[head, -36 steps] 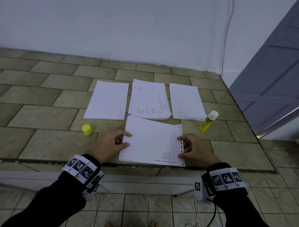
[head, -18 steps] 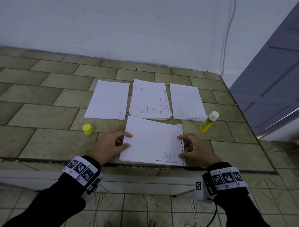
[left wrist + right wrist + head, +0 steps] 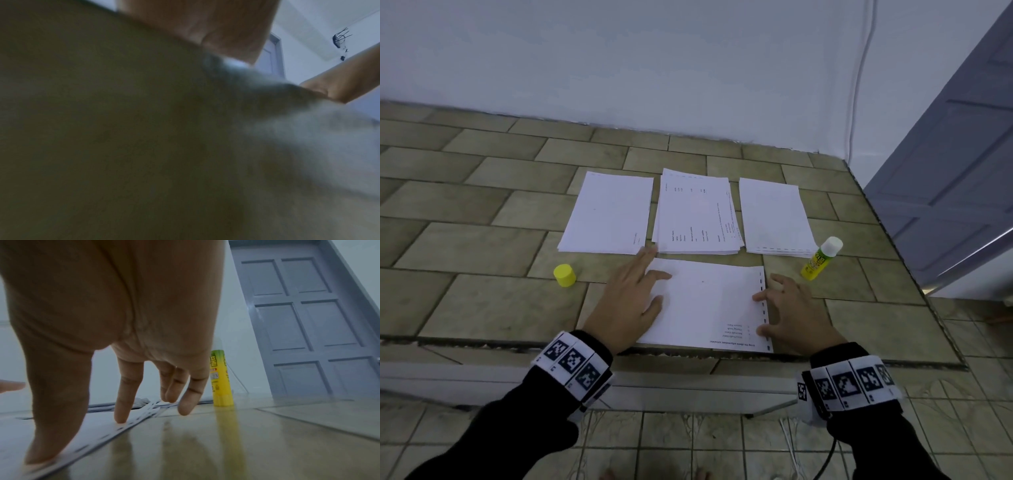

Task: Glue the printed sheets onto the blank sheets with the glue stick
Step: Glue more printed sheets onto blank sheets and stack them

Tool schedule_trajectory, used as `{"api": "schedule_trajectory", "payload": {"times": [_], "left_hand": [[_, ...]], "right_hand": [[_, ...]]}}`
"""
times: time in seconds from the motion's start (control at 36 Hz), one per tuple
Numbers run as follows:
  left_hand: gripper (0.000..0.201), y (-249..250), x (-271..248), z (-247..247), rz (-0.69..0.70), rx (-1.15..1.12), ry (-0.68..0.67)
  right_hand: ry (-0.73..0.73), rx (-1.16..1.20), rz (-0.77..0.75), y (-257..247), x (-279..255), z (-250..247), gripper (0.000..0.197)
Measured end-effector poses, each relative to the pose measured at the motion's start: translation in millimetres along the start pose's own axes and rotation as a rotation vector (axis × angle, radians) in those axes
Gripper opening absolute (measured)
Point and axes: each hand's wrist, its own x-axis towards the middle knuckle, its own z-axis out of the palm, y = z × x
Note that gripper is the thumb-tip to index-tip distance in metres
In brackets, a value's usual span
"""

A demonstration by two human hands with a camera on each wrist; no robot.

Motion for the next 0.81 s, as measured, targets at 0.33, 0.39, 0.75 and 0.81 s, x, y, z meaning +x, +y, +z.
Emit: {"api": "schedule_trajectory", "payload": {"times": [0.33,0.39,0.75,0.81], "left_hand": [[0.091,5.8,3.6,27.2,-0.136,0.303,-0.210],[0.089,5.3,3.3,29.3,-0.138,0.305,-0.193],[0.065,2.4,2.4,30.3,-0.099,0.369,-0.099],[0.066,3.6,2.4,30.8,-0.116,0.369,-0.115]], "right_hand": [[0.113,-0.292,-0.011,-26.9,-2.8,3.8,0.047],[0.143,-0.193,-0.060,-44.0,1.9,12.6,0.051],[0.196,-0.108,-0.293,-79.4,48.1,78.2,0.102],[0.198,-0.130,-0.224,-59.6,46.3,74.7,0.102]]}}
